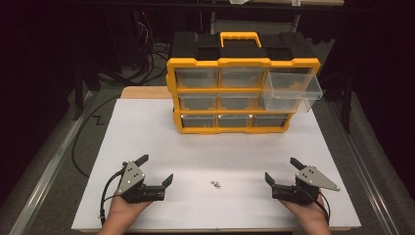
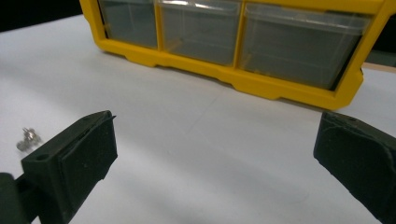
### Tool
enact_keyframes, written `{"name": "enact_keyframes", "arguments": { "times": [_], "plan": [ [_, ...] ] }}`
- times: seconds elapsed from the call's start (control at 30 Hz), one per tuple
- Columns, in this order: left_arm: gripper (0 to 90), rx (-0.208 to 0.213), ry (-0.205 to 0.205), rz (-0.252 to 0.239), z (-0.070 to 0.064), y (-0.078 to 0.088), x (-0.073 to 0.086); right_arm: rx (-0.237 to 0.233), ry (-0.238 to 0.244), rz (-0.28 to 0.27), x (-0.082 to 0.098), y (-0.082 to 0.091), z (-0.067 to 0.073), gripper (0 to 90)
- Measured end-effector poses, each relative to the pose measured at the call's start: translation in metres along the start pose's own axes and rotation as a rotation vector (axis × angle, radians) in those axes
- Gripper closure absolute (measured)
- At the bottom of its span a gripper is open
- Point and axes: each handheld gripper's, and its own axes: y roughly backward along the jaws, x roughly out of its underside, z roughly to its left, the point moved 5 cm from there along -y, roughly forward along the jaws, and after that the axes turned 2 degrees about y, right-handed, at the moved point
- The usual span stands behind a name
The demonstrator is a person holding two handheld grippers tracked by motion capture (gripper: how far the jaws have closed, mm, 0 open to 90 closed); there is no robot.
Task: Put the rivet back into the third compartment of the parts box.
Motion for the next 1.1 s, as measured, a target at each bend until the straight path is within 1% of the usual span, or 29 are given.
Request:
{"name": "enact_keyframes", "arguments": {
  "times": [0.03,0.07,0.1,0.13,0.17,0.23,0.3,0.4,0.43,0.47,0.5,0.57,0.67,0.73,0.77,0.8,0.87,0.9,0.93,0.97,1.0,1.03,1.1],
  "plan": [
    [0.3,-0.004,0.006,-0.003,0.001,0.000,0.000,0.002,0.009,0.015,0.003,-0.001,-0.003,0.0],
    [0.3,-0.004,0.012,-0.005,0.001,0.000,-0.001,0.002,0.009,0.015,0.003,-0.001,-0.003,0.0],
    [0.3,-0.003,0.021,-0.005,0.002,-0.001,-0.001,0.002,-0.006,0.010,0.004,-0.001,-0.005,0.0],
    [0.3,-0.001,0.022,0.005,0.003,-0.001,0.000,0.003,-0.012,0.008,0.003,-0.002,-0.006,0.0],
    [0.2,-0.001,0.022,0.005,0.003,-0.001,0.000,0.003,-0.011,0.002,0.003,-0.002,-0.006,0.1],
    [0.2,0.010,0.033,0.020,0.003,-0.002,0.001,0.003,-0.016,0.000,0.002,-0.002,-0.006,0.1],
    [0.2,0.012,0.039,0.014,0.003,-0.001,0.002,-0.002,-0.021,0.000,0.002,-0.003,-0.006,0.1],
    [0.2,0.012,0.035,-0.006,0.003,0.001,0.001,-0.001,-0.012,0.002,0.002,-0.004,-0.007,0.1],
    [0.2,0.020,0.043,0.005,0.003,0.000,0.002,-0.002,-0.017,0.002,0.001,-0.005,-0.007,0.1],
    [0.2,0.020,0.043,0.005,0.003,0.000,0.002,-0.002,-0.017,0.002,0.001,-0.005,-0.007,0.1],
    [0.2,0.016,0.039,0.015,0.003,0.000,0.003,-0.007,-0.018,0.003,0.000,-0.006,-0.006,0.1],
    [0.3,0.012,0.043,0.015,0.004,0.000,0.003,-0.007,-0.014,0.003,-0.001,-0.007,-0.006,0.0],
    [0.2,0.015,0.056,0.005,0.005,0.000,0.001,-0.019,-0.019,0.004,-0.003,-0.010,-0.003,0.1],
    [0.2,0.024,0.060,-0.008,0.005,0.000,0.000,-0.025,-0.002,0.009,-0.005,-0.013,0.001,0.1],
    [0.2,0.023,0.062,-0.012,0.004,0.000,0.000,-0.029,-0.004,0.011,-0.006,-0.015,0.003,0.1],
    [0.3,0.025,0.057,-0.010,0.005,0.000,0.000,-0.035,-0.010,0.007,-0.009,-0.018,0.006,0.1],
    [0.2,0.020,0.056,-0.010,0.005,-0.001,0.000,-0.040,-0.005,0.006,-0.011,-0.020,0.008,0.1],
    [0.2,0.018,0.051,-0.008,0.006,-0.001,0.000,-0.052,-0.003,0.008,-0.013,-0.023,0.010,0.1],
    [0.2,0.013,0.052,-0.008,0.006,-0.001,0.000,-0.063,0.002,0.026,-0.016,-0.030,0.013,0.1],
    [0.2,0.012,0.052,-0.008,0.006,-0.002,0.000,-0.063,0.002,0.026,-0.016,-0.030,0.013,0.1],
    [0.2,0.010,0.049,-0.008,0.007,-0.002,0.000,-0.062,0.010,0.037,-0.018,-0.035,0.014,0.1],
    [0.2,0.008,0.046,-0.010,0.007,-0.002,0.000,-0.062,0.010,0.037,-0.018,-0.035,0.014,0.1],
    [0.2,0.005,0.043,-0.009,0.007,-0.003,0.000,-0.067,0.012,0.048,-0.020,-0.041,0.014,0.1]
  ]
}}
